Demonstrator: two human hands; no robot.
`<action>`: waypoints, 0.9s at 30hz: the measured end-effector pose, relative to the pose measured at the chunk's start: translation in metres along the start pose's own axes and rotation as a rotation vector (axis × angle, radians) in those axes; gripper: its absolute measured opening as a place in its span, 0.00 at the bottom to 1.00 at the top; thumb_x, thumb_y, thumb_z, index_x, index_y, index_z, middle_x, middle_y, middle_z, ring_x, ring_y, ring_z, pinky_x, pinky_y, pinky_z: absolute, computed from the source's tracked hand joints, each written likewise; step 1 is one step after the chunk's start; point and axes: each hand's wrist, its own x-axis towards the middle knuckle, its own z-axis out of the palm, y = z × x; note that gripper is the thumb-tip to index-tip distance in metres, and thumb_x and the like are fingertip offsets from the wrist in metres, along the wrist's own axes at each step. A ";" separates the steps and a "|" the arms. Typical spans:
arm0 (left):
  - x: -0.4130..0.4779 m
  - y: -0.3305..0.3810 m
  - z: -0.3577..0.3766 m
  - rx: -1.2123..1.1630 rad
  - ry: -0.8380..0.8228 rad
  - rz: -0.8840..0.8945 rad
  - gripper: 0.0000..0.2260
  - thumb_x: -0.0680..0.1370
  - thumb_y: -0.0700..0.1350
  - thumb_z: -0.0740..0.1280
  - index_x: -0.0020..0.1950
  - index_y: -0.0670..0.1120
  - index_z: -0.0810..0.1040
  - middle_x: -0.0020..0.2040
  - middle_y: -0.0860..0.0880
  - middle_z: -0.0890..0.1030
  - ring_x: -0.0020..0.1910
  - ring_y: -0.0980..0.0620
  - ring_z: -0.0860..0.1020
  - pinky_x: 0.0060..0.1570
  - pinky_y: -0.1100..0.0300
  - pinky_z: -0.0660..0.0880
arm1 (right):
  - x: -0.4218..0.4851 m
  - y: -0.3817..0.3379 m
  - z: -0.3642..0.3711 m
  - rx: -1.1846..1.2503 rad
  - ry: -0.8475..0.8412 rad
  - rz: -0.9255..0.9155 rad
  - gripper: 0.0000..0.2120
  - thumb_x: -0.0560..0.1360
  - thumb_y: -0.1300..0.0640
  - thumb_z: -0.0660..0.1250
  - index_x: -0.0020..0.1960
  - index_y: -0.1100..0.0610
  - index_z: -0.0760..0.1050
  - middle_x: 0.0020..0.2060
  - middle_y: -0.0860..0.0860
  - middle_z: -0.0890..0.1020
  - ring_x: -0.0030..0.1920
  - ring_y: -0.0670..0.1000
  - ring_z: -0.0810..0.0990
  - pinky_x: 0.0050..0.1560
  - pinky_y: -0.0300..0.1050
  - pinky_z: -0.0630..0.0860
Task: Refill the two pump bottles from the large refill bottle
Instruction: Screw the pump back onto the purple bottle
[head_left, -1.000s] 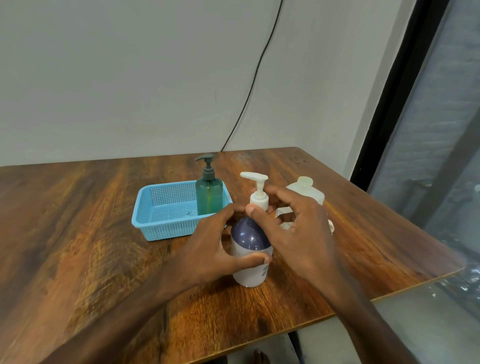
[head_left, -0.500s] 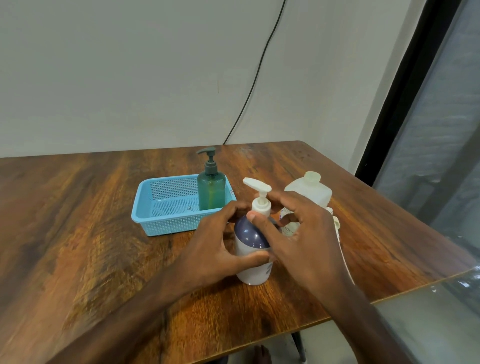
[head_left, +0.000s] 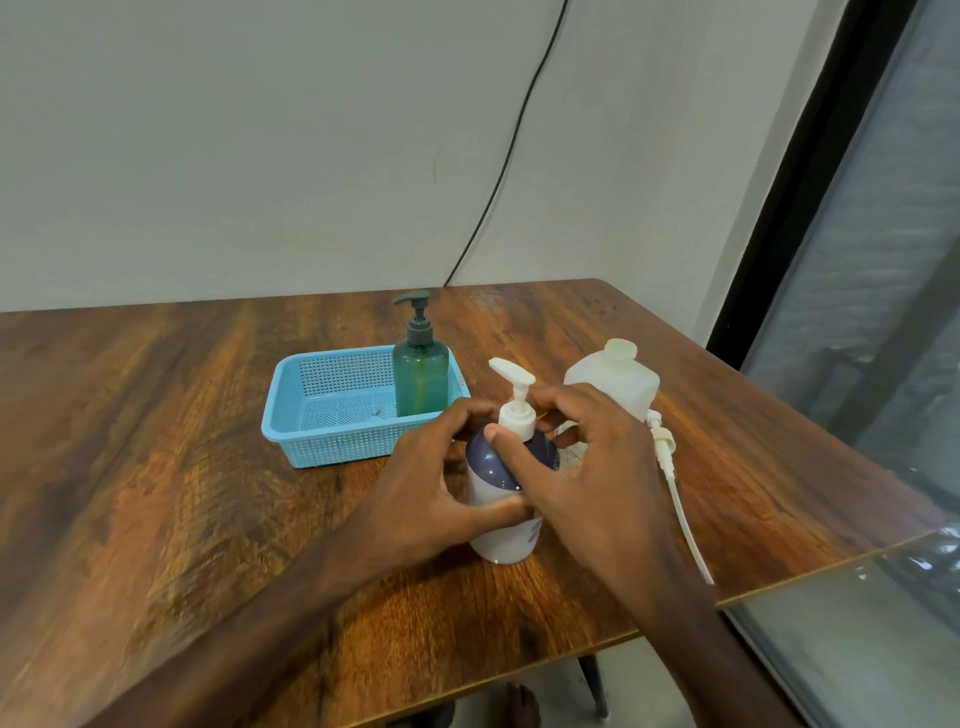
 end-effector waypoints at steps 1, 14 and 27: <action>0.000 0.000 0.000 -0.001 0.001 0.003 0.31 0.69 0.52 0.82 0.68 0.55 0.74 0.62 0.60 0.81 0.61 0.58 0.81 0.56 0.54 0.82 | 0.000 0.000 0.001 0.020 0.008 0.003 0.16 0.71 0.44 0.76 0.55 0.42 0.76 0.45 0.30 0.73 0.47 0.29 0.75 0.45 0.16 0.67; -0.005 -0.001 -0.044 0.126 -0.164 0.023 0.33 0.75 0.52 0.76 0.76 0.59 0.67 0.72 0.63 0.72 0.71 0.60 0.72 0.68 0.56 0.75 | -0.018 0.029 0.000 0.194 -0.201 0.074 0.36 0.64 0.30 0.72 0.69 0.38 0.67 0.61 0.29 0.73 0.60 0.32 0.74 0.53 0.26 0.73; 0.023 0.028 -0.008 0.094 0.197 -0.021 0.17 0.66 0.59 0.80 0.51 0.55 0.84 0.43 0.61 0.84 0.47 0.63 0.83 0.44 0.72 0.77 | -0.018 0.041 0.006 0.282 -0.158 0.020 0.33 0.66 0.36 0.77 0.67 0.41 0.71 0.61 0.36 0.79 0.60 0.37 0.78 0.56 0.41 0.82</action>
